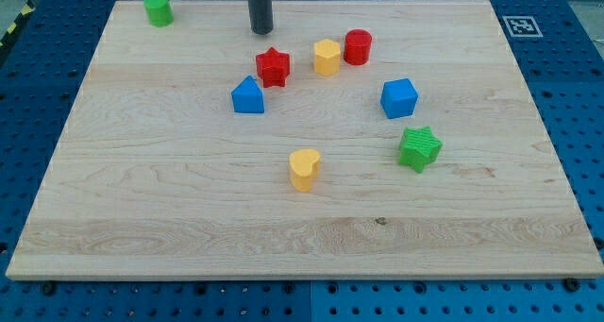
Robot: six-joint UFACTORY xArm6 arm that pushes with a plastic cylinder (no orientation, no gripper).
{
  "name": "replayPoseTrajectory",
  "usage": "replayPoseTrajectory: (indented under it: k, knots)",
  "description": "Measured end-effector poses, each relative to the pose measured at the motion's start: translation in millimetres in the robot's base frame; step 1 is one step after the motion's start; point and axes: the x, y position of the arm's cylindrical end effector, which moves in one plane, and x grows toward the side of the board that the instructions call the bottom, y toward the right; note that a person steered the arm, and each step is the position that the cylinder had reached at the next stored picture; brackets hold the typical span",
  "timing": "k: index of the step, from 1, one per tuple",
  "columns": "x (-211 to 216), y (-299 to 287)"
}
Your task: Slide red star to the top center
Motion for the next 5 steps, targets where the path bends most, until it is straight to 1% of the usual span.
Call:
replayPoseTrajectory:
  k: [1, 2, 3, 4, 5]
  knots:
    - [2, 0]
    - [41, -15]
    - [57, -72]
    - [84, -69]
    - [98, -30]
